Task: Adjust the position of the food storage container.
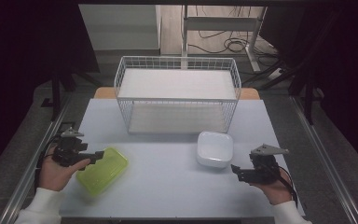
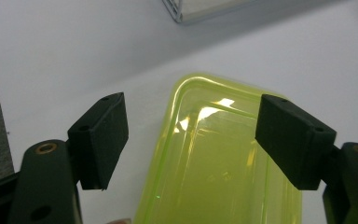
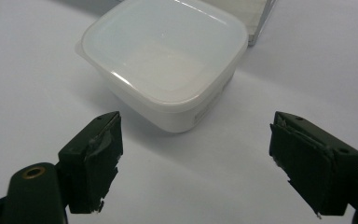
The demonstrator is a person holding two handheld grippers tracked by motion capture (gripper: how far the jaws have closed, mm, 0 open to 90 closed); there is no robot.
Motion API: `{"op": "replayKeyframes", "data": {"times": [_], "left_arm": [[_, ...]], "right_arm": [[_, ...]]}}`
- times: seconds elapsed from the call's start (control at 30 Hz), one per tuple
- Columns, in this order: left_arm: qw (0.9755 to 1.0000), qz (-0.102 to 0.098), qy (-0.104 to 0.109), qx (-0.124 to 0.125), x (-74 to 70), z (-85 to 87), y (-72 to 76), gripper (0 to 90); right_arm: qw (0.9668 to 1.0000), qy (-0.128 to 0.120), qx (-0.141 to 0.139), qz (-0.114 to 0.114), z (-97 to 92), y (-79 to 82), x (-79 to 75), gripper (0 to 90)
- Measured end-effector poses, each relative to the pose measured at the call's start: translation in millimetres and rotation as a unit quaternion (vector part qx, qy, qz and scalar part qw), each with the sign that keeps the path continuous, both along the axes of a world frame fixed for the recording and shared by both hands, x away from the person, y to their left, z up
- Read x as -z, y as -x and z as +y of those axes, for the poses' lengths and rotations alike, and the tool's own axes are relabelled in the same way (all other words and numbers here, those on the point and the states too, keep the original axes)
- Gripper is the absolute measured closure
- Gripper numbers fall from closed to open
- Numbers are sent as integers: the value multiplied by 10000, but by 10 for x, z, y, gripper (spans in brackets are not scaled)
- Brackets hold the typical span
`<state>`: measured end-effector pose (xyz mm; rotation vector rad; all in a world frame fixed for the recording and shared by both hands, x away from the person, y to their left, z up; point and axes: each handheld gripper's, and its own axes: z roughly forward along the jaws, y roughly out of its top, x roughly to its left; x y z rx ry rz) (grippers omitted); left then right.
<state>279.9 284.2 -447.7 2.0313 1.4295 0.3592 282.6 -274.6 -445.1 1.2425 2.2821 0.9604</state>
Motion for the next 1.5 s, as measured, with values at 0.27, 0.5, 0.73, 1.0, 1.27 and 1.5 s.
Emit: {"op": "replayKeyframes", "data": {"times": [0.27, 0.5, 0.73, 1.0, 1.27, 1.5], "left_arm": [[9989, 304, -351, 52, -7, 9, -219, 301], [9960, 697, -560, 84, 157, 71, -341, 685], [9933, 919, -673, 209, 247, 107, -478, 897], [9906, 1123, -728, 269, 384, 136, -548, 900], [9904, 1096, -739, 398, 413, 28, -559, 900], [9894, 1058, -771, 628, 398, -97, -551, 900]], "right_arm": [[10000, 8, -8, 4, 13, -11, 0, 174], [10000, -4, 27, 51, -15, -15, 18, 174], [9999, 55, 45, 120, 7, -28, 37, 174], [9998, 104, 24, 152, 33, -28, 55, 174], [9997, 124, 72, 193, 22, -40, 67, 173], [9997, 146, 56, 189, 39, -37, 62, 174]]}}
